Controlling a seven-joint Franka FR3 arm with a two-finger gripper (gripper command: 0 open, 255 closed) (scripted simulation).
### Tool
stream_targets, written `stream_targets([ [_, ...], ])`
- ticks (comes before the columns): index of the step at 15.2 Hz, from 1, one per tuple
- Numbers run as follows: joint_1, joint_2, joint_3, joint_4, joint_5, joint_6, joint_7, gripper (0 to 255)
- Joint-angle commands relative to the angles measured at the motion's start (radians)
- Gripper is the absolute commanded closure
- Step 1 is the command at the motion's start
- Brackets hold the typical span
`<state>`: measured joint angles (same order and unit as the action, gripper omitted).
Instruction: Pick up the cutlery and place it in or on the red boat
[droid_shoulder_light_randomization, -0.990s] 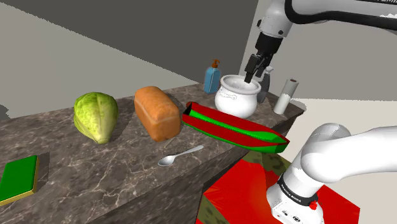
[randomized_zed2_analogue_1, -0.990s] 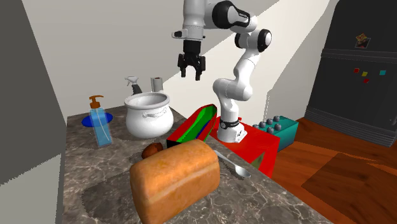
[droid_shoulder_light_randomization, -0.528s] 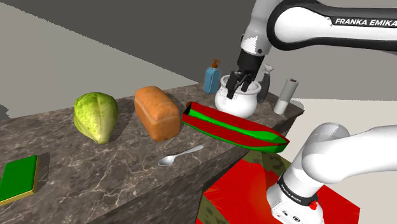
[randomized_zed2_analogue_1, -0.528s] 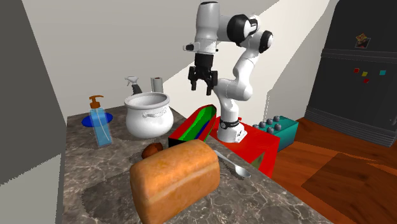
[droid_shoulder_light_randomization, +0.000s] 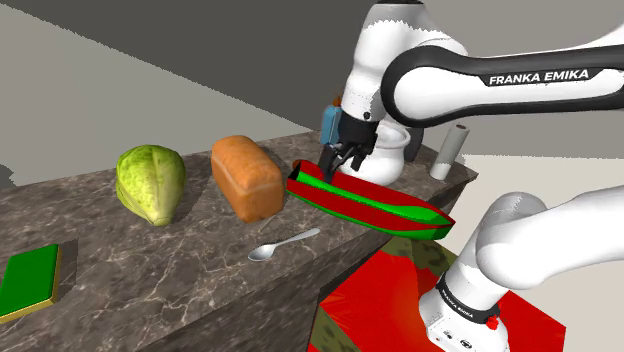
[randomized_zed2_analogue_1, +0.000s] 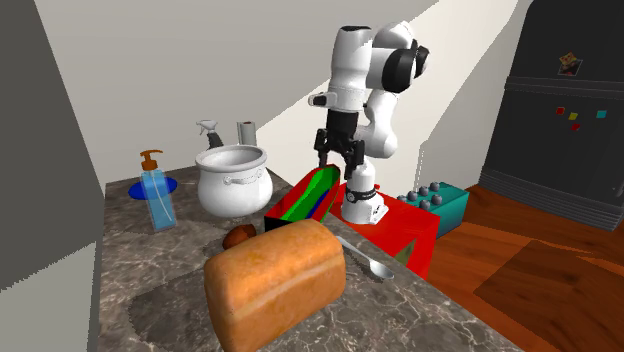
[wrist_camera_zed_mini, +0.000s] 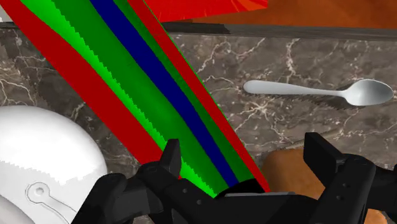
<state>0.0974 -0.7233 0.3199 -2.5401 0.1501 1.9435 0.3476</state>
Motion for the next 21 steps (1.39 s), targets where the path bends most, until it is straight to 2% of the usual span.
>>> stream_targets([
  [1,0.002,0.052,0.056,-0.002,0.016,0.059,0.063,0],
  [6,-0.014,0.196,0.193,0.034,0.020,0.179,0.218,0],
  [10,-0.051,0.338,0.310,0.090,-0.025,0.266,0.362,0],
  [14,-0.110,0.509,0.434,0.170,-0.140,0.336,0.543,0],
  [17,-0.147,0.667,0.514,0.248,-0.295,0.364,0.718,0],
  [21,-0.146,0.706,0.510,0.236,-0.341,0.399,0.750,0],
])
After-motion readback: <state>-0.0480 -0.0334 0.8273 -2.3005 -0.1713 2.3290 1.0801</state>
